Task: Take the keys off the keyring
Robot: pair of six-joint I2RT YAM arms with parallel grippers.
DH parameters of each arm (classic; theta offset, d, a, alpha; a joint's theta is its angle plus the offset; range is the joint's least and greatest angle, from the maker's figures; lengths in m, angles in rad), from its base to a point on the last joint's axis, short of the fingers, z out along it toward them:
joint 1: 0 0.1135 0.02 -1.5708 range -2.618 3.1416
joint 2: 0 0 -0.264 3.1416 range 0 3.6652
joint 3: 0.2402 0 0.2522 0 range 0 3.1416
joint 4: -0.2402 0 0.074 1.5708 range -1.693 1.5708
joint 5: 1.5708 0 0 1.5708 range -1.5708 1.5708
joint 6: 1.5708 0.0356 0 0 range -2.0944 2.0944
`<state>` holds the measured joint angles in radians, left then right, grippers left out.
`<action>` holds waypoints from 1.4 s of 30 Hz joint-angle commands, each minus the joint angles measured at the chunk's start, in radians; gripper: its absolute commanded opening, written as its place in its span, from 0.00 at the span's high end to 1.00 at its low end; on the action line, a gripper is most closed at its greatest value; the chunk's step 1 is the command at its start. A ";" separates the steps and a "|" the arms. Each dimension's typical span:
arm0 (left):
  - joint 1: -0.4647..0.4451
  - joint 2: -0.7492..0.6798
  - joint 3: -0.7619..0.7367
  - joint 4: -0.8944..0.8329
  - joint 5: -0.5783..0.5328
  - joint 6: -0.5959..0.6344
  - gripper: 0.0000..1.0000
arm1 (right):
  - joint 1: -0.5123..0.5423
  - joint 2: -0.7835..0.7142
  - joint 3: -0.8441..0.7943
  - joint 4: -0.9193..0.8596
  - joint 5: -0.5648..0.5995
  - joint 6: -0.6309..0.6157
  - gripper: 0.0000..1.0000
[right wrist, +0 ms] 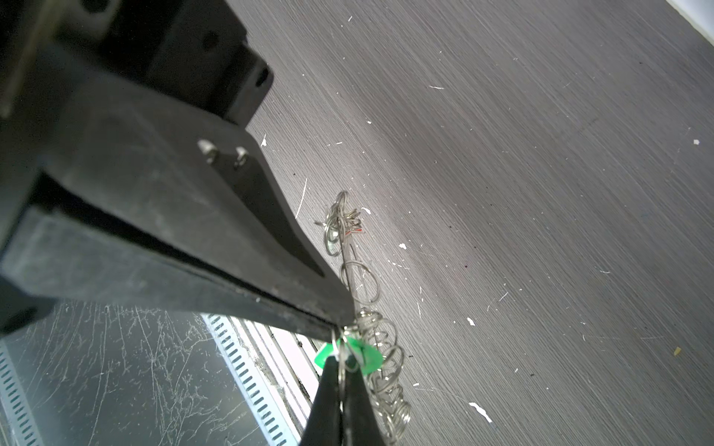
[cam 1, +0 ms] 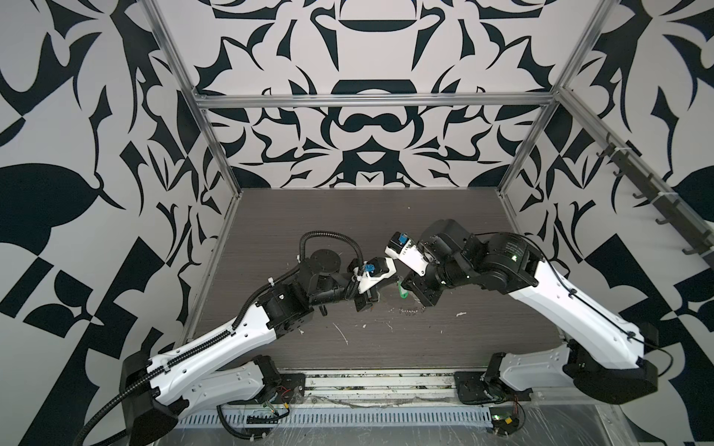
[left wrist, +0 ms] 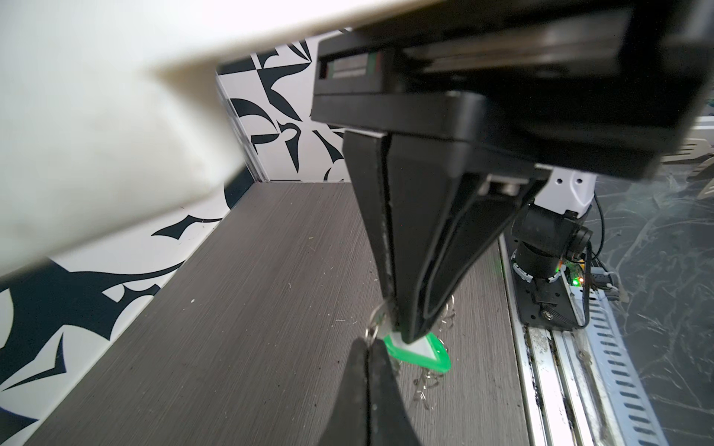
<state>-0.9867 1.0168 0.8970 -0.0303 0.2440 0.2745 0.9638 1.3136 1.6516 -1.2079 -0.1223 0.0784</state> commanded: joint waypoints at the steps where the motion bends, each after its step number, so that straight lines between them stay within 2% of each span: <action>1: 0.001 -0.009 0.006 0.026 0.012 0.000 1.00 | 0.000 -0.032 0.000 0.055 -0.004 -0.002 1.00; 20: 0.001 -0.041 -0.018 0.108 -0.115 0.010 1.00 | -0.001 -0.051 -0.044 0.070 0.039 0.041 1.00; 41: 0.001 -0.057 -0.040 0.079 -0.098 0.011 1.00 | -0.010 -0.065 -0.032 0.078 0.060 0.048 1.00; 42: 0.001 -0.058 -0.041 0.073 -0.094 0.011 0.94 | -0.008 -0.061 -0.025 0.074 0.059 0.045 1.00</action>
<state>-0.9886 0.9855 0.8692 0.0246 0.1490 0.2878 0.9581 1.2770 1.5993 -1.1248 -0.0811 0.1246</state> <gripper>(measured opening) 0.057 0.049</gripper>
